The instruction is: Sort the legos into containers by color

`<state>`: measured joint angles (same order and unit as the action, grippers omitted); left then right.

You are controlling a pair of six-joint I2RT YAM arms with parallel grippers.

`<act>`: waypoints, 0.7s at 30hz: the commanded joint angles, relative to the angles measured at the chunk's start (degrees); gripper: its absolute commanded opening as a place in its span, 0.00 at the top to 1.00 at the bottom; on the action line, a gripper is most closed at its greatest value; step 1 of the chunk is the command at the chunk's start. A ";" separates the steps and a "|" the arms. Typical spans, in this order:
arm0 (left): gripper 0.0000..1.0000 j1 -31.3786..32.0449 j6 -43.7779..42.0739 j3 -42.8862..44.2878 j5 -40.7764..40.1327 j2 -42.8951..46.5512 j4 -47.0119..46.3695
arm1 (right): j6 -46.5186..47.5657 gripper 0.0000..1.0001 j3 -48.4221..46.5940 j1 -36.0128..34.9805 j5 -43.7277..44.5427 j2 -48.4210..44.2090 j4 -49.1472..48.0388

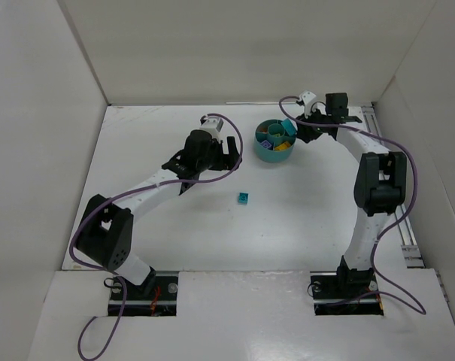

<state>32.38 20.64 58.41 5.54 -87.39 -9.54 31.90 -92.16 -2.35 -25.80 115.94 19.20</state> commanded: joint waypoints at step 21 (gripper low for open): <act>0.21 -0.21 -0.25 2.76 0.96 -0.67 -0.65 | 0.96 0.33 -5.31 -1.95 -9.70 -6.18 -0.30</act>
<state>32.38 20.67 58.70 5.85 -88.44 -9.26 31.70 -93.08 -2.50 -29.45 109.58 20.43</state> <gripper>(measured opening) 0.795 0.671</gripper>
